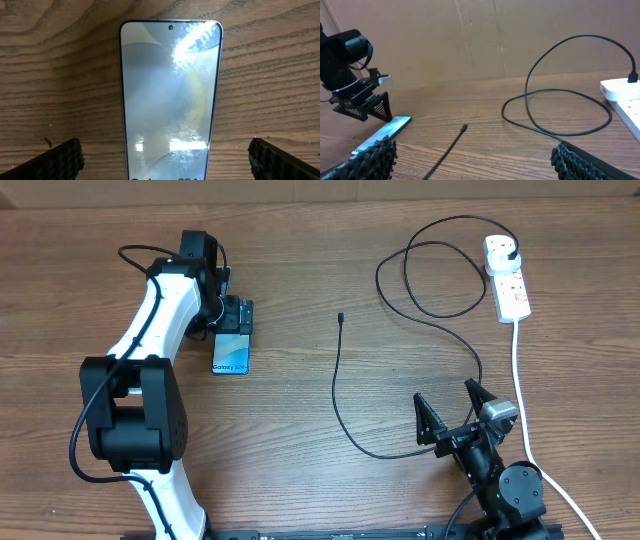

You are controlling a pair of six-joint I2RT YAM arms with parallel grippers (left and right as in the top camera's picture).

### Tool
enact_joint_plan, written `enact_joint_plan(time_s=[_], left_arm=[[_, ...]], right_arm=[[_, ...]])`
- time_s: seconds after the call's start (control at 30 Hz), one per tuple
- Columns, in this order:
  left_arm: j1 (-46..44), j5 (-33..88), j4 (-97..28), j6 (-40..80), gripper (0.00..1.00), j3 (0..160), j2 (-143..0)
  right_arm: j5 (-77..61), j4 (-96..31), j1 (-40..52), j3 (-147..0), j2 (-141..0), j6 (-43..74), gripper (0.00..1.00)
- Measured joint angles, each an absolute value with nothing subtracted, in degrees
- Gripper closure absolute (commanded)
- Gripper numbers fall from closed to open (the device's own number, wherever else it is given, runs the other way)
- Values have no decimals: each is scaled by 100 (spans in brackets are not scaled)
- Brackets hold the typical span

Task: Plug charger to phone and switch on socket
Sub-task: 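Lower the left gripper onto the phone's top edge and align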

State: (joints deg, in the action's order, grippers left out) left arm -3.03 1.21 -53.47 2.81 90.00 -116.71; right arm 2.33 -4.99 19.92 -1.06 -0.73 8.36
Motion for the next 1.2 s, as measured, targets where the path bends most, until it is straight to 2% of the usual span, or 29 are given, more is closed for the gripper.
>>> enact_joint_plan(time_s=[1.2], left_arm=[[-303, 121, -5094, 283, 0, 9000, -12169]], right_arm=[[235, -499, 1992, -106, -73, 836, 0]])
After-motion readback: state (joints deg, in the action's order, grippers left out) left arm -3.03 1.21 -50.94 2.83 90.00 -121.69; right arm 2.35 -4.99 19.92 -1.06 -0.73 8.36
